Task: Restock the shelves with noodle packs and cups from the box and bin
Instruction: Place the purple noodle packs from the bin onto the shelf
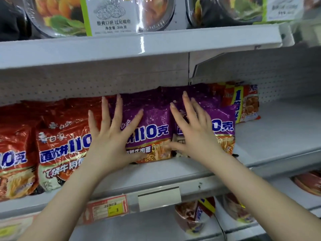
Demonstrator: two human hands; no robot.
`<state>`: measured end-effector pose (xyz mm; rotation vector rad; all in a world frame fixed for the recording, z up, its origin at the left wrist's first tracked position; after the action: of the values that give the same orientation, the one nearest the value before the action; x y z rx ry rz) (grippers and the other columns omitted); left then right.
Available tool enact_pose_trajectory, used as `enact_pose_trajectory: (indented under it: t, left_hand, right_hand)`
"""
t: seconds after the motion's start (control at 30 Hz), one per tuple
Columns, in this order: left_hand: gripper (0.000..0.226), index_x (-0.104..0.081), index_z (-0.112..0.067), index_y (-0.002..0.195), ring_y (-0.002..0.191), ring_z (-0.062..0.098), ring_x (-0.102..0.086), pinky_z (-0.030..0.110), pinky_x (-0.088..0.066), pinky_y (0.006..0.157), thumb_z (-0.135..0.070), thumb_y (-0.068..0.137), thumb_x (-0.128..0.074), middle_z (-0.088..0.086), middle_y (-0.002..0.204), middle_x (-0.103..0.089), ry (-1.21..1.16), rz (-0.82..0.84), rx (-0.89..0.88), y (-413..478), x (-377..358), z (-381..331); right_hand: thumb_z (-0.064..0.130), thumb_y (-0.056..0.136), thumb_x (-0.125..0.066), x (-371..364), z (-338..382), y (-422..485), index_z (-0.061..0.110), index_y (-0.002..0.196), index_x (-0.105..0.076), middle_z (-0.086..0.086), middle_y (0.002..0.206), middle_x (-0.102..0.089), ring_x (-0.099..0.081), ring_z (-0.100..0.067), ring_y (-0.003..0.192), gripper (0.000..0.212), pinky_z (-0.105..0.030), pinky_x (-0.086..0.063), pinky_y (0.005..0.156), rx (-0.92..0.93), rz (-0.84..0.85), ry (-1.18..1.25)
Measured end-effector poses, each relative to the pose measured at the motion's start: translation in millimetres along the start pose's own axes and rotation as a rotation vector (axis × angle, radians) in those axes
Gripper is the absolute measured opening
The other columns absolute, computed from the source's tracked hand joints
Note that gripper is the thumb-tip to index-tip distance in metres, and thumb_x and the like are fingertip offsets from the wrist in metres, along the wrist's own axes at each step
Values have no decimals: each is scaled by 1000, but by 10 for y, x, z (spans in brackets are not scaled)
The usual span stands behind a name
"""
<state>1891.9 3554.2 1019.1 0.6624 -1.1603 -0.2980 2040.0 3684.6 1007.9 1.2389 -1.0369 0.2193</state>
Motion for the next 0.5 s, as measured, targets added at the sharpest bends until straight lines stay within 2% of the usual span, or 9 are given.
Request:
enact_pose_trajectory:
  t: [0.07, 0.13, 0.2, 0.23, 0.3, 0.33, 0.43, 0.5]
  left_hand:
    - [96, -9, -35, 158, 150, 35, 18, 65, 2, 117, -74, 81, -53, 11, 165, 8, -148, -74, 8, 79, 229, -152]
    - [82, -20, -26, 156, 151, 29, -16, 56, -21, 119, -54, 90, -58, 8, 161, -26, -367, -218, -12, 174, 485, -426]
    - [76, -23, -25, 154, 130, 11, -49, 30, -42, 106, -39, 92, -64, -6, 139, -53, -665, -293, -17, 242, 606, -801]
    - [73, -24, -27, 153, 118, 5, -56, 24, -46, 96, -34, 92, -64, -12, 128, -58, -755, -291, -41, 276, 616, -1040]
    - [68, -28, -29, 150, 105, 9, -62, 31, -52, 84, -32, 92, -63, -13, 117, -62, -789, -255, -138, 346, 550, -1575]
    - [66, -32, -28, 149, 104, 14, -62, 35, -52, 83, -32, 92, -63, -9, 117, -63, -777, -231, -189, 385, 497, -1838]
    - [57, -46, -21, 144, 119, 28, -56, 46, -46, 94, -37, 91, -56, 3, 124, -64, -660, -211, -283, 507, 357, -2418]
    - [48, -55, -18, 138, 127, 30, -52, 51, -42, 101, -33, 93, -55, 5, 127, -65, -602, -335, -268, 490, 353, -2471]
  right_hand:
    - [74, 76, -51, 207, -281, -140, 20, 155, -22, -16, 163, -3, -13, -39, 147, 101, -55, -18, 114, -64, -71, -8]
    - [70, 80, -54, 408, -643, -368, 17, 153, -31, -17, 162, -10, -16, -38, 145, 93, -56, -20, 114, -176, -123, 3]
    - [70, 83, -51, 547, -1001, -680, 16, 151, -33, -16, 162, -12, -14, -35, 144, 89, -57, -20, 113, -304, -129, 10]
    - [71, 83, -47, 599, -1153, -863, 17, 150, -34, -17, 161, -13, -15, -35, 143, 88, -58, -21, 112, -356, -122, 0]
    - [71, 83, -41, 642, -1424, -1277, 17, 148, -36, -18, 160, -15, -19, -38, 141, 85, -60, -24, 110, -446, -76, -38]
    - [70, 83, -42, 654, -1564, -1508, 17, 148, -37, -18, 159, -16, -20, -39, 140, 84, -61, -26, 109, -498, -45, -59]
    - [70, 83, -46, 715, -1941, -2213, 15, 148, -39, -18, 159, -18, -19, -34, 139, 86, -60, -28, 109, -638, 26, -117]
    - [68, 82, -48, 733, -2091, -2622, 15, 147, -40, -16, 159, -18, -20, -31, 139, 85, -59, -31, 108, -701, 72, -126]
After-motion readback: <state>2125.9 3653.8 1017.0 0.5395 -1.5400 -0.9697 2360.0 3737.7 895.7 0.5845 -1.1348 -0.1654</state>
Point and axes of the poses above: each hand's wrist, its own y-axis towards the middle knuckle, its own x-axis out of the back of the hand, z = x × y, the point moved 8 cm from there along y, towards the middle knuckle
